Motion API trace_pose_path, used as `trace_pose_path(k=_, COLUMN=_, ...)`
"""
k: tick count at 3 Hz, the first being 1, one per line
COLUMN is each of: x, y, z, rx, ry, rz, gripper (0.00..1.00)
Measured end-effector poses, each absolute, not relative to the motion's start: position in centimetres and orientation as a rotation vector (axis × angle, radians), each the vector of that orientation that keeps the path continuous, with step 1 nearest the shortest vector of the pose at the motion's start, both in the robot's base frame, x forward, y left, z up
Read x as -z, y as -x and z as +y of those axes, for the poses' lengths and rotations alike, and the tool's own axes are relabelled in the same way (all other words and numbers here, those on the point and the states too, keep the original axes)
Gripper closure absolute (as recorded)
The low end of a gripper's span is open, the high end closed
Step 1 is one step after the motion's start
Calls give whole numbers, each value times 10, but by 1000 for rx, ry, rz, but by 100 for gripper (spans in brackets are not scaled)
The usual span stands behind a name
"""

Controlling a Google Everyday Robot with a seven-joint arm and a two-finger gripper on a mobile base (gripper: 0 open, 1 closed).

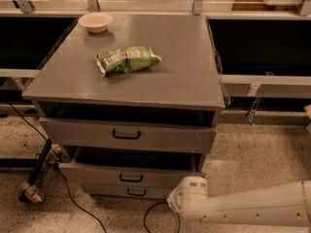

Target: Close middle drawer

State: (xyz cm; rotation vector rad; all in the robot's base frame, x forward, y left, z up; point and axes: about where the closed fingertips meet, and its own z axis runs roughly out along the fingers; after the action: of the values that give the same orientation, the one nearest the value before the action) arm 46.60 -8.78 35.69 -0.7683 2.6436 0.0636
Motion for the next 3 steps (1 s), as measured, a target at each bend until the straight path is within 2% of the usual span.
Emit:
trace_pose_path(k=1, x=-358, y=-476, z=-81, rx=-38, ry=737, rz=2610, gripper=100)
trace_pose_path(k=3, x=-356, y=-483, z=-75, rx=-9, ry=718, rz=2578, gripper=100)
